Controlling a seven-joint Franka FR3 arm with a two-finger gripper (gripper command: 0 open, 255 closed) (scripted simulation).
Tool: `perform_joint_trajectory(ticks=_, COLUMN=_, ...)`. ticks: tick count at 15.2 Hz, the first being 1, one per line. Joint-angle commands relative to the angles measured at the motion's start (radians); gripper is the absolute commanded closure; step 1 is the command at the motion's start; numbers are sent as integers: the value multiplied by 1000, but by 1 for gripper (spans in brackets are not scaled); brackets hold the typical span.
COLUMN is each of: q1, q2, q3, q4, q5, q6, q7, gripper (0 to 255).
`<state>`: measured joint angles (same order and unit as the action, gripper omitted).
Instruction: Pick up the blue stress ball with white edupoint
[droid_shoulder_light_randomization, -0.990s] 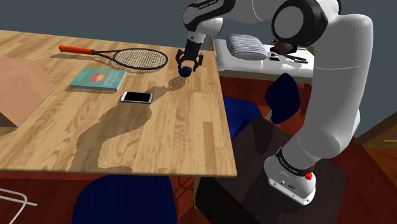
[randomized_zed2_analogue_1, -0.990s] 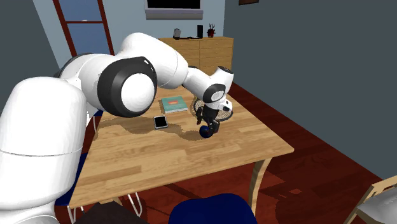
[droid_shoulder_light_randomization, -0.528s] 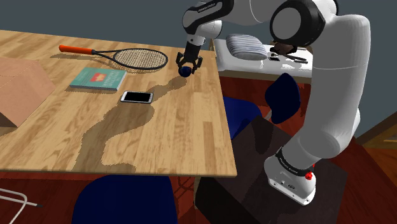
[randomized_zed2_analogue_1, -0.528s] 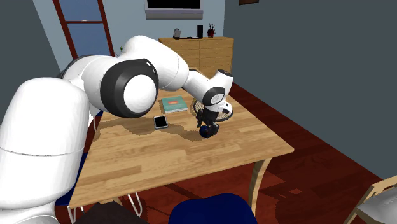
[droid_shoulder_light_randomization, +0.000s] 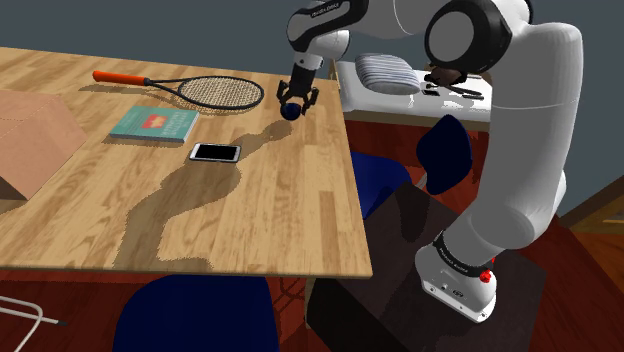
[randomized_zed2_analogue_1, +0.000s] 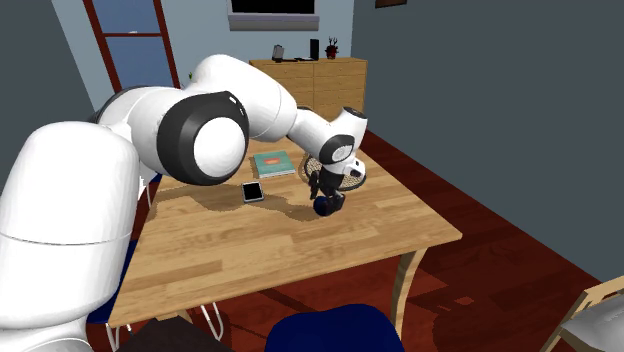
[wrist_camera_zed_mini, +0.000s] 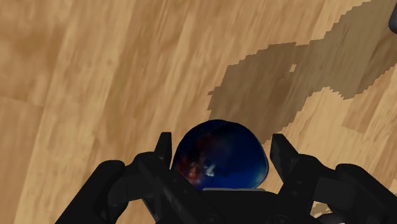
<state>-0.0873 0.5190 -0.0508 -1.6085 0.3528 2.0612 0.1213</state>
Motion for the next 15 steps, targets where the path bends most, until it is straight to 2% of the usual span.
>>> perform_joint_trajectory(ticks=1, q1=1, q2=-12, q3=-1, q4=4, q5=-3, q6=-16, q7=7, gripper=255)
perform_joint_trajectory(ticks=15, q1=0, q2=-70, q3=-8, q4=79, q5=-23, q6=-144, q7=47, gripper=255)
